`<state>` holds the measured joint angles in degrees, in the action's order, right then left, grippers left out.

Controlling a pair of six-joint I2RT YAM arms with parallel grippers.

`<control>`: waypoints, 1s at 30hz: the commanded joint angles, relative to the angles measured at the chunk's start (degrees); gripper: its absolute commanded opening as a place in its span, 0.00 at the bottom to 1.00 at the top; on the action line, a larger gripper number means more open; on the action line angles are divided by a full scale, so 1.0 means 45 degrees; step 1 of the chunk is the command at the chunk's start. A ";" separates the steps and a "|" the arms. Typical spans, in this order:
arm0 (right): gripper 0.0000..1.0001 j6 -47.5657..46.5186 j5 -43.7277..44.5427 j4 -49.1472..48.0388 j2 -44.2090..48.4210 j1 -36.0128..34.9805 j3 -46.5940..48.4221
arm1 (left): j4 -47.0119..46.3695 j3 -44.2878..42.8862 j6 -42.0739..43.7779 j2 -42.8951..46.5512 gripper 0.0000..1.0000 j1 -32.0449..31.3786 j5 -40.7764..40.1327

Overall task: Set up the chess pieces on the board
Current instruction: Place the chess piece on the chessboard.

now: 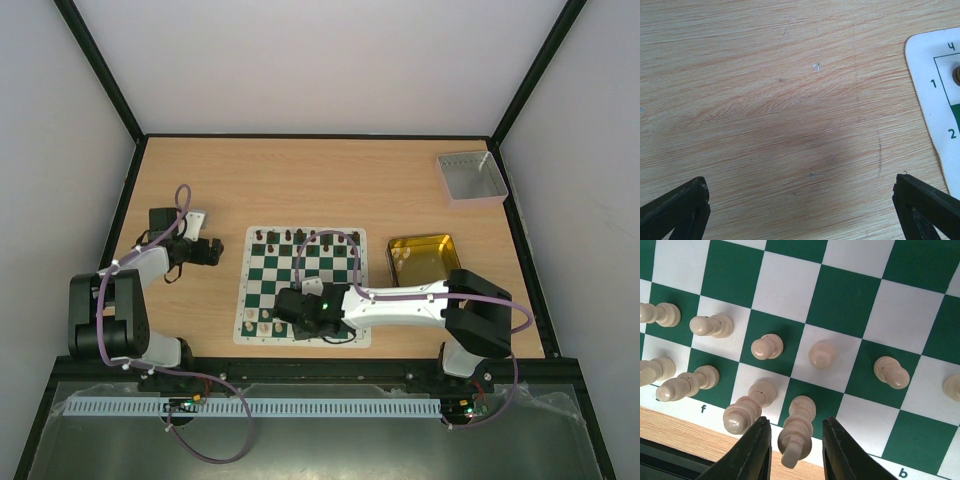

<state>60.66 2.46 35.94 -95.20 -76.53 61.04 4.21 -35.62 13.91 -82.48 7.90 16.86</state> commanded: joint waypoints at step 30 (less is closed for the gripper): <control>0.17 -0.0126 0.0380 0.0824 0.0232 -0.0102 0.0209 | -0.0028 -0.0135 0.0033 0.0008 0.99 -0.0042 0.0003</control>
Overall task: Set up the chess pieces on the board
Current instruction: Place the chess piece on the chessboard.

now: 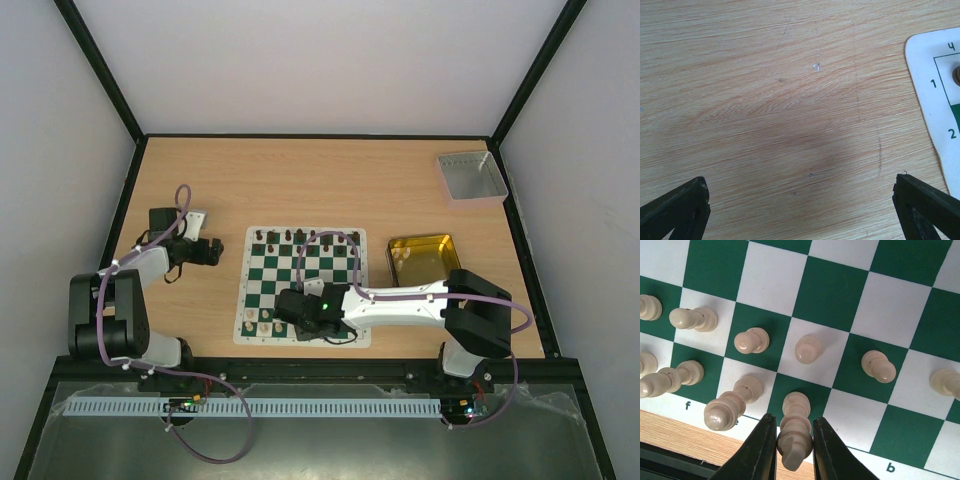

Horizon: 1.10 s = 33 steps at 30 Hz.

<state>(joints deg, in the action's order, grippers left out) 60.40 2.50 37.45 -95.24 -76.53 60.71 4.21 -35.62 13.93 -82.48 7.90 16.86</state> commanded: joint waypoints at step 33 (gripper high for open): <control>0.30 0.0066 0.0375 0.0082 -0.0073 -0.0104 0.0260 | -0.0017 -0.0169 0.0031 -0.0012 0.99 -0.0037 0.0003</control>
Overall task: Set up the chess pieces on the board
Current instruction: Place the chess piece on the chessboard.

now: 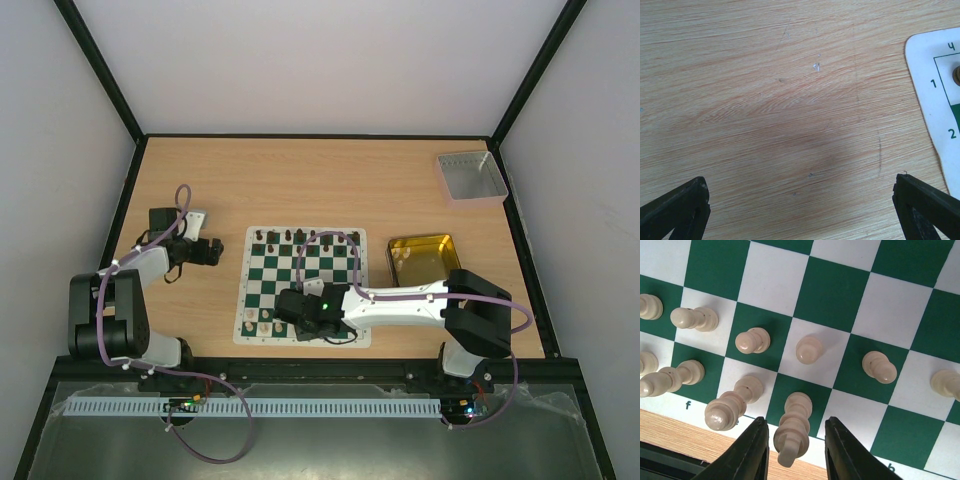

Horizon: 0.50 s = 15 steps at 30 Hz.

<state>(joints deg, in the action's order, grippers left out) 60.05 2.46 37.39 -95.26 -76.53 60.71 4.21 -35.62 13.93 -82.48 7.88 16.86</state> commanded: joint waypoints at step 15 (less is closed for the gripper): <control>0.30 0.0363 0.1565 0.1019 0.0471 -0.0102 0.0764 | -0.0018 -0.0172 0.0033 -0.0036 0.99 -0.0033 0.0022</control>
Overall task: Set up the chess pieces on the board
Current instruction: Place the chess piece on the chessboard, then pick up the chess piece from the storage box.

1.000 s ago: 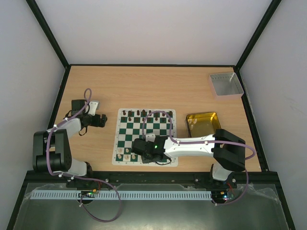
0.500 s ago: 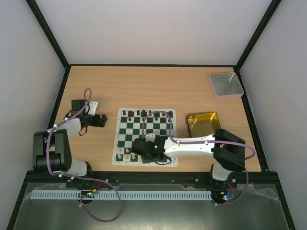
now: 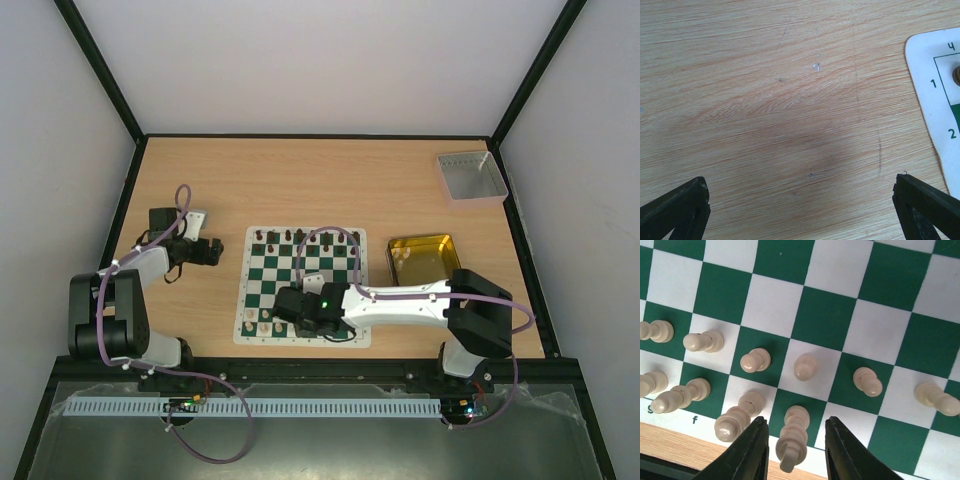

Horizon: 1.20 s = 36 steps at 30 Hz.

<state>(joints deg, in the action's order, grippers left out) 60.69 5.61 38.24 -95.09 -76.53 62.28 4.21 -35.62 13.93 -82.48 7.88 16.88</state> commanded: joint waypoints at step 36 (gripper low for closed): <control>0.30 -0.3954 -0.1338 -0.3318 0.4102 1.3610 -0.4204 | 0.0099 -0.0325 0.0048 -0.0305 1.00 -0.0057 0.0037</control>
<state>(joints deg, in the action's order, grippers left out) 42.48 1.78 28.80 -74.65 -15.42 43.88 4.25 -35.75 13.93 -83.48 7.88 16.88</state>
